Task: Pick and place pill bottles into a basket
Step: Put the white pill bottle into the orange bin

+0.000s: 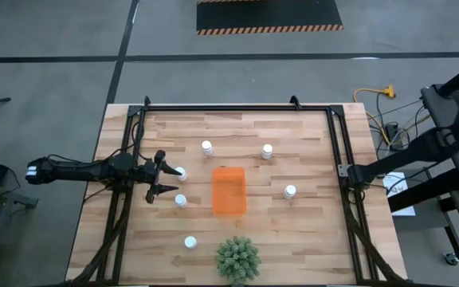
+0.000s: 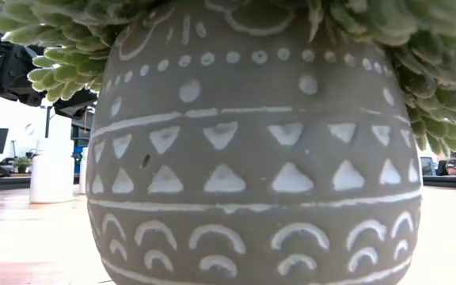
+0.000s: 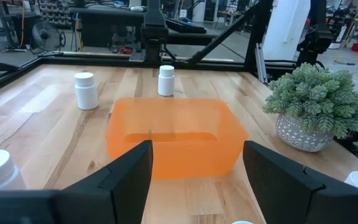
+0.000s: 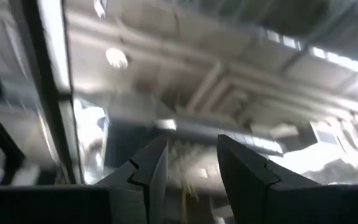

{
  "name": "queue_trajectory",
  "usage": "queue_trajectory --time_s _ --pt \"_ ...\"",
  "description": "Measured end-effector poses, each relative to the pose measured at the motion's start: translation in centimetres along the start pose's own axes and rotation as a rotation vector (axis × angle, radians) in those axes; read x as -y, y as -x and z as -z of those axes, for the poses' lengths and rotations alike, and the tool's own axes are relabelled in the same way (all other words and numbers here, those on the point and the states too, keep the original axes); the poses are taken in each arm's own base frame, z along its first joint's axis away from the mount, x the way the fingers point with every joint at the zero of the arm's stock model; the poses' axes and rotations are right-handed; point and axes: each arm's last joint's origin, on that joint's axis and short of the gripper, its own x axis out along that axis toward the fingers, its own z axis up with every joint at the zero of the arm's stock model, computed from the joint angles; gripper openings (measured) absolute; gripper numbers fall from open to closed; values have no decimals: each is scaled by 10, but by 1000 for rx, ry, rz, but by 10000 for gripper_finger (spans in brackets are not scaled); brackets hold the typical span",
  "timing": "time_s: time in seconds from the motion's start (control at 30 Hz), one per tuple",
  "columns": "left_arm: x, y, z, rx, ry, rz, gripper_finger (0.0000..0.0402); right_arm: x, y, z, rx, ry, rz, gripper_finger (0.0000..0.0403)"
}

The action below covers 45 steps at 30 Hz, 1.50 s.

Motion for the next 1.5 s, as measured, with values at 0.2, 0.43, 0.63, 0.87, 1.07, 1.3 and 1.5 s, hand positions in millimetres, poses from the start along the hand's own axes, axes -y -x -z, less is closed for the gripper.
queue_trajectory --time_s 0.2,0.43,0.63,0.87,1.07,1.3,1.5 --pt "0 0 0 0 0 0 233 0 -7 6 -212 36 68 128" --pt "0 0 0 0 0 1 233 -3 -5 26 -434 102 114 128" --pt "0 0 0 0 0 3 233 -8 2 49 -652 91 120 128" --pt "0 0 0 0 0 2 233 -19 10 85 -929 70 97 128" --pt "0 0 0 0 0 -1 233 -30 20 122 -1207 81 85 128" --pt "0 0 0 0 0 -1 233 -39 32 166 -1558 67 61 128" --pt "0 0 0 0 0 -1 233 -49 28 196 -1653 10 11 128"
